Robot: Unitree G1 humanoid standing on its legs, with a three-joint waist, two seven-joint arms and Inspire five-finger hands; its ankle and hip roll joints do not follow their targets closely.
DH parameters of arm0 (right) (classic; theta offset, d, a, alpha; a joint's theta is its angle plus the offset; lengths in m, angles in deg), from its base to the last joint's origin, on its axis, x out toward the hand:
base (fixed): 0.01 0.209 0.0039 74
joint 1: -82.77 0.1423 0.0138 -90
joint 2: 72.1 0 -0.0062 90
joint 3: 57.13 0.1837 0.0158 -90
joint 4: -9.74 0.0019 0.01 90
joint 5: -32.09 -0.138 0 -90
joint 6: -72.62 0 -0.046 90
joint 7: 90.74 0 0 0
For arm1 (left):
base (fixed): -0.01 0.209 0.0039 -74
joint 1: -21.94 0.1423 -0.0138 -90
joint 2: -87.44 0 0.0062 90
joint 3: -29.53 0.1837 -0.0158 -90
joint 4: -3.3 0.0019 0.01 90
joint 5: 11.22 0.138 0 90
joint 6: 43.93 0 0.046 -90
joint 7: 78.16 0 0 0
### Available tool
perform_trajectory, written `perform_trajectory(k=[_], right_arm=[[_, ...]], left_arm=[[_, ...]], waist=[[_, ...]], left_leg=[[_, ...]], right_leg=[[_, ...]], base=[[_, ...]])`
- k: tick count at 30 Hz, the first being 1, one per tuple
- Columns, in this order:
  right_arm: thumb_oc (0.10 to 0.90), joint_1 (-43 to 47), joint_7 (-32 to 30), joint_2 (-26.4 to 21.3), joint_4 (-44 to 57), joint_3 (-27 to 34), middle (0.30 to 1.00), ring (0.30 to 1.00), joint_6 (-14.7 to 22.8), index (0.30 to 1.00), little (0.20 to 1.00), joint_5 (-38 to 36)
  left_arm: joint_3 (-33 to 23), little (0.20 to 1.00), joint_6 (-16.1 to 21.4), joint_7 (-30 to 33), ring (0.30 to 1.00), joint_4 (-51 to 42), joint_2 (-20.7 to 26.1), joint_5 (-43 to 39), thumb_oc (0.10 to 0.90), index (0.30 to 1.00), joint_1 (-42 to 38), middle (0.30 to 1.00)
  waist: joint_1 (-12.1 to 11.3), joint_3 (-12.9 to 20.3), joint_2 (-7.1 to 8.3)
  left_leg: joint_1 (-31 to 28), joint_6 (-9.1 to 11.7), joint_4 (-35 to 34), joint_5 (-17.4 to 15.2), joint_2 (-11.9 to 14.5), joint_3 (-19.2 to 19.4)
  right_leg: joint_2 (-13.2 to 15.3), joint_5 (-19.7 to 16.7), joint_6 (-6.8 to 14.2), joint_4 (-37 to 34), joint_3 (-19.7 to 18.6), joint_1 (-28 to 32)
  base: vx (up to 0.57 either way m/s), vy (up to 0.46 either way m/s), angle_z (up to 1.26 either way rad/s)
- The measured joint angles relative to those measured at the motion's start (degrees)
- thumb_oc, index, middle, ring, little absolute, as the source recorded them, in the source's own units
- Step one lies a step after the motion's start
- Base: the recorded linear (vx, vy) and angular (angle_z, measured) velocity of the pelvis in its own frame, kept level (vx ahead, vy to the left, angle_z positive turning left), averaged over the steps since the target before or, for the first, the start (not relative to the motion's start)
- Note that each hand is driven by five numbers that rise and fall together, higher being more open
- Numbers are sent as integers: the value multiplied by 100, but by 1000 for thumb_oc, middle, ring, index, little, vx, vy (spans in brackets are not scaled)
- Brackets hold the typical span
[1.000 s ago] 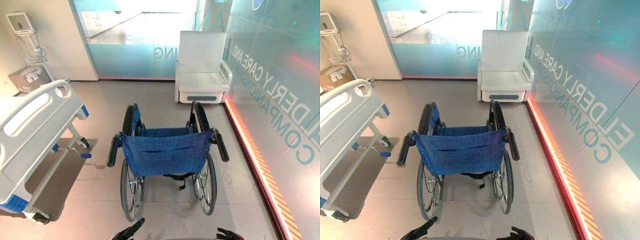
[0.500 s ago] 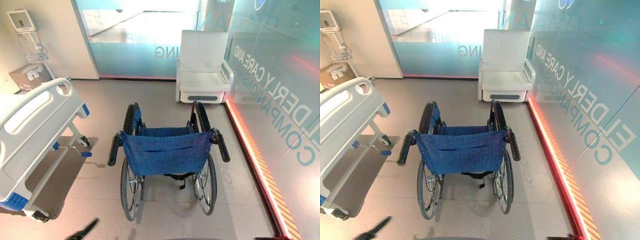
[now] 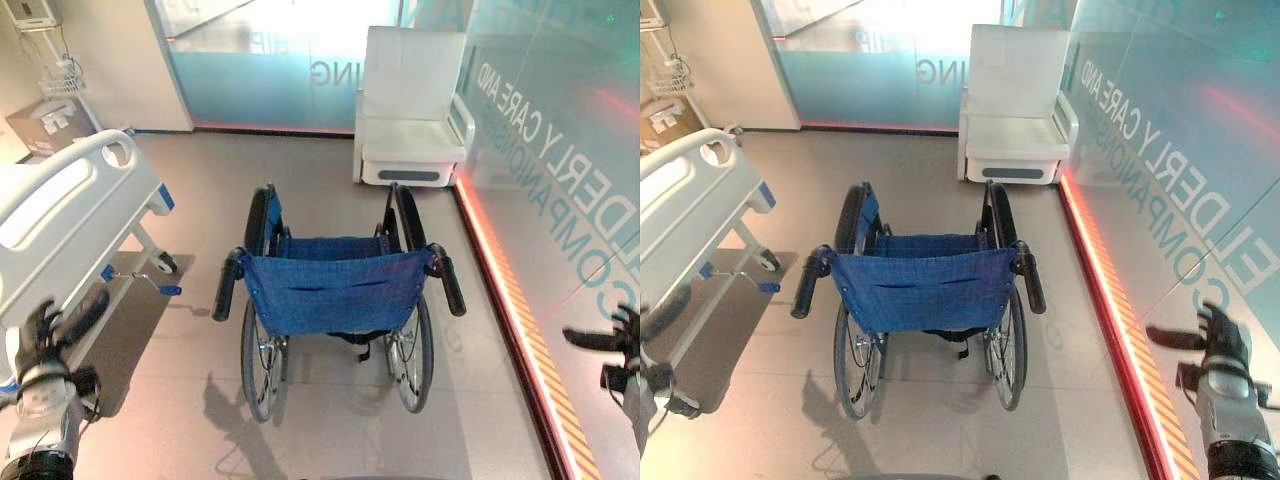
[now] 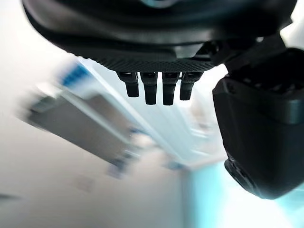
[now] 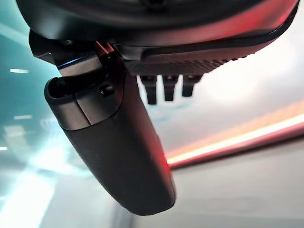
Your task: Push the wheelchair next to the bed
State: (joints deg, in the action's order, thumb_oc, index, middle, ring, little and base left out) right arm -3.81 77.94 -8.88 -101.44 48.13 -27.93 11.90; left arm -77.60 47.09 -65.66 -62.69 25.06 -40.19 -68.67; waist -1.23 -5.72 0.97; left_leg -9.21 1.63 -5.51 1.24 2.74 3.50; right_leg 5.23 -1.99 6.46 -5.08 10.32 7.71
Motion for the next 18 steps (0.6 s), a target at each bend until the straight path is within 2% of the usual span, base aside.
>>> perform_trajectory(k=[3, 6, 13, 18], right_arm=[[800, 141, -144, 88, 960, 6, 900, 900, -31, 900, 900, 268], [800, 445, -146, 177, 1565, -67, 900, 900, -20, 900, 900, 289], [800, 697, -98, 501, 1790, -458, 900, 900, 105, 900, 900, 0], [800, 690, 135, 789, 1793, -586, 900, 900, -20, 900, 900, -741]], left_arm=[[25, 900, 24, -270, 900, -1202, -136, -466, 800, 900, -93, 900], [179, 900, 95, -649, 900, -1781, -294, -575, 800, 900, -423, 900], [555, 900, 141, -1516, 900, -2266, -460, -995, 800, 900, -646, 900], [856, 900, -235, -1669, 900, -2288, -510, -909, 800, 900, -644, 900]], waist=[[-5, -47, -12], [-10, -85, -61], [33, -111, -106], [37, -146, -166]], left_leg=[[-22, -1, 32, 1, -2, 1], [-37, -1, 31, 1, 2, 12], [-91, -1, -8, -3, 9, 76], [-82, -1, -7, -3, 9, 99]], right_leg=[[1, 2, 4, 0, -11, 0], [-3, 2, 4, 0, -20, 10], [-5, 2, 4, -3, -57, 58], [-5, -2, 6, -2, -59, 41]], base=[[11, 4, 1], [0, 0, 0], [8, -3, -3], [3, -11, -1]])
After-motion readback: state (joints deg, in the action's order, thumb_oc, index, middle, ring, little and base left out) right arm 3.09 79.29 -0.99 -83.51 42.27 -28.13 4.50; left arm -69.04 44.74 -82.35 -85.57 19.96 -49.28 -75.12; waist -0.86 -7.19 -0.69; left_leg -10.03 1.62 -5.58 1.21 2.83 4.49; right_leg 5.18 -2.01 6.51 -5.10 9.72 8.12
